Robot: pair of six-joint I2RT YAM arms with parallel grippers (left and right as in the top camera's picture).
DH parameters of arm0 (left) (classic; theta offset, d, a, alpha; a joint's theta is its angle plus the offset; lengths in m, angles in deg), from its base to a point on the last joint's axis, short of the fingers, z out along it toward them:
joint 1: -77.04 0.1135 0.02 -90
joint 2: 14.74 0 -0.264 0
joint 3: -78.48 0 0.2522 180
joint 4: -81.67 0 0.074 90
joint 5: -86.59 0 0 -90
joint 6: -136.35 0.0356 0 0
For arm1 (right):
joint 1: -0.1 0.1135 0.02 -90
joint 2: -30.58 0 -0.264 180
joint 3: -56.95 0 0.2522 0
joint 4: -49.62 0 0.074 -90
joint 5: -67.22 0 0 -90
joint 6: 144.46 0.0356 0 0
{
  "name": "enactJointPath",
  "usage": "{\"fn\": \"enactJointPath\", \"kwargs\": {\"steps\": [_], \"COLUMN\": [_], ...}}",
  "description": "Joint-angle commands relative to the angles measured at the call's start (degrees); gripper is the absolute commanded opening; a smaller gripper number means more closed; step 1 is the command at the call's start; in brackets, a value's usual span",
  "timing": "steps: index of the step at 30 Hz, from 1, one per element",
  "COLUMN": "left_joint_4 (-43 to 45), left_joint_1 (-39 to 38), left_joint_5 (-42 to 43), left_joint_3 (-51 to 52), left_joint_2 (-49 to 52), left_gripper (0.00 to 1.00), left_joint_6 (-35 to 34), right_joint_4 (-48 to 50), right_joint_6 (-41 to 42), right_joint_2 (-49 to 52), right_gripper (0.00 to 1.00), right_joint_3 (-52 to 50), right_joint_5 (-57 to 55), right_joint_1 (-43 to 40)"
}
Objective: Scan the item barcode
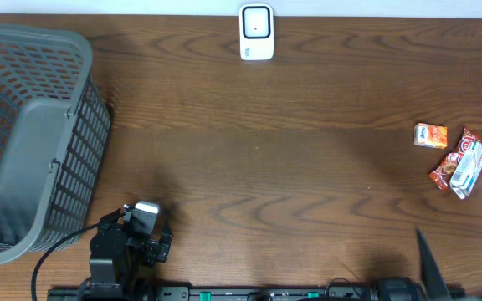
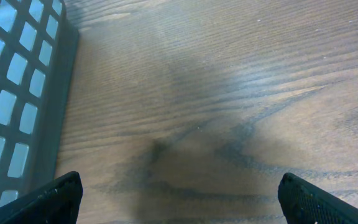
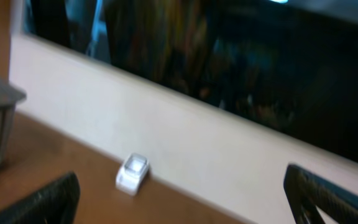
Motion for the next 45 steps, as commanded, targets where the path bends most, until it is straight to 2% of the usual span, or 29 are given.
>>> {"fn": "enactJointPath", "kwargs": {"steps": [1, 3, 7, 14, 21, 33, 45], "left_joint_4": [-2.27, -2.27, -2.27, -2.27, -2.27, -2.27, -2.27], "left_joint_1": [0.24, 0.24, 0.24, 0.24, 0.24, 0.24, 0.24], "left_joint_5": [0.35, 0.35, 0.35, 0.35, 0.35, 0.35, 0.35], "left_joint_3": [2.14, 2.14, 2.14, 2.14, 2.14, 2.14, 2.14], "left_joint_2": [-0.39, -0.37, -0.37, -0.37, -0.37, -0.39, -0.39], "left_gripper": [0.99, 0.99, 0.98, 0.98, 0.99, 0.98, 0.99], "left_joint_6": [0.09, 0.09, 0.09, 0.09, 0.09, 0.09, 0.09], "right_joint_4": [7.82, 17.27, 27.12, 38.05, 46.25, 48.17, 44.28], "right_joint_6": [-0.87, -0.87, -0.87, -0.87, -0.85, 1.07, 3.06], "right_joint_2": [-1.88, -4.9, -12.09, -22.47, -24.72, -24.76, -24.76], "right_gripper": [0.99, 0.99, 0.99, 0.99, 0.99, 0.99, 0.99], "right_joint_3": [-10.56, -20.52, -34.53, -53.72, -67.25, -78.34, -80.06], "right_joint_5": [3.74, 3.85, 3.8, 2.1, -1.7, -4.59, -3.28], "right_joint_1": [0.0, 0.37, 1.6, 1.86, 3.04, 3.08, -0.87]}}
